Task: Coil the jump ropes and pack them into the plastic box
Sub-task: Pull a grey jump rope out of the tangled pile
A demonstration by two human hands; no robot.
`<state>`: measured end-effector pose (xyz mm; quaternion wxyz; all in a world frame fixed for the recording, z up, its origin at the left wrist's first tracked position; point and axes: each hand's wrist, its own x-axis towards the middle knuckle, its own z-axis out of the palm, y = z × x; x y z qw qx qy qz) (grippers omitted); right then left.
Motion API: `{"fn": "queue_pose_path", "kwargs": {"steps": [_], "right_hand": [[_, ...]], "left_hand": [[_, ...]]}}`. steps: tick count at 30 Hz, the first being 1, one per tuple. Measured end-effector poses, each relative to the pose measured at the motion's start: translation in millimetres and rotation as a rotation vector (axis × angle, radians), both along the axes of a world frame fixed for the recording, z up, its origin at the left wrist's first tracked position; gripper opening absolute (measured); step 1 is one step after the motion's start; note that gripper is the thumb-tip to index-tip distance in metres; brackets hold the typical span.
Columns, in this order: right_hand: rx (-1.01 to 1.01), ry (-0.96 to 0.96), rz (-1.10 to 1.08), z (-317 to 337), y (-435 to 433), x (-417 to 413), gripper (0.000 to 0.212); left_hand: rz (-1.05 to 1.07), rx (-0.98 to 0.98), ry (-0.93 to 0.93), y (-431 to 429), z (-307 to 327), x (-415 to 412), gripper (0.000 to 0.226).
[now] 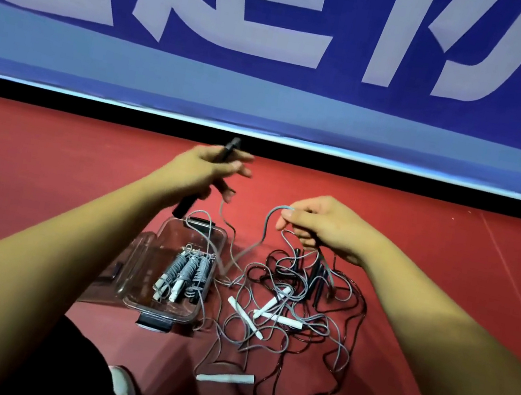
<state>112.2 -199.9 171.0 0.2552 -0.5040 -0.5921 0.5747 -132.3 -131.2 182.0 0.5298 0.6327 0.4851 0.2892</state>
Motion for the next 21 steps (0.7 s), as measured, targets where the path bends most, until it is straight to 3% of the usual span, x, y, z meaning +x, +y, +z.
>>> {"fn": "queue_pose_path", "kwargs": {"steps": [3,5,8,12,14,18,19,21], "right_hand": [[0.054,0.069,-0.05,10.3,3.4,-4.0,0.023],[0.089,0.07,-0.054,12.3,6.2,1.6,0.023],[0.065,-0.039,0.053,7.0,5.1,12.4,0.017],[0.012,-0.258,0.181,-11.3,1.8,23.7,0.014],[0.013,-0.311,0.141,-18.8,1.1,27.5,0.019],[-0.117,-0.001,-0.14,-13.9,0.0,19.6,0.025],[-0.167,0.128,-0.24,-11.0,1.5,15.4,0.026],[-0.302,0.423,-0.433,-2.5,5.1,7.7,0.027]], "left_hand": [[-0.316,-0.072,0.114,-21.3,7.7,23.4,0.024],[-0.36,-0.07,0.185,-26.1,11.2,30.6,0.021],[-0.233,-0.07,0.079,-20.1,12.7,30.4,0.018],[0.093,-0.136,-0.234,-2.5,10.3,20.3,0.019],[0.157,-0.145,-0.214,2.8,6.9,14.2,0.014],[0.277,0.0,0.248,11.1,-13.0,8.0,0.013],[0.296,0.046,0.295,11.8,-13.7,7.5,0.015],[0.236,-0.04,0.153,8.6,-11.5,10.7,0.018]]}}
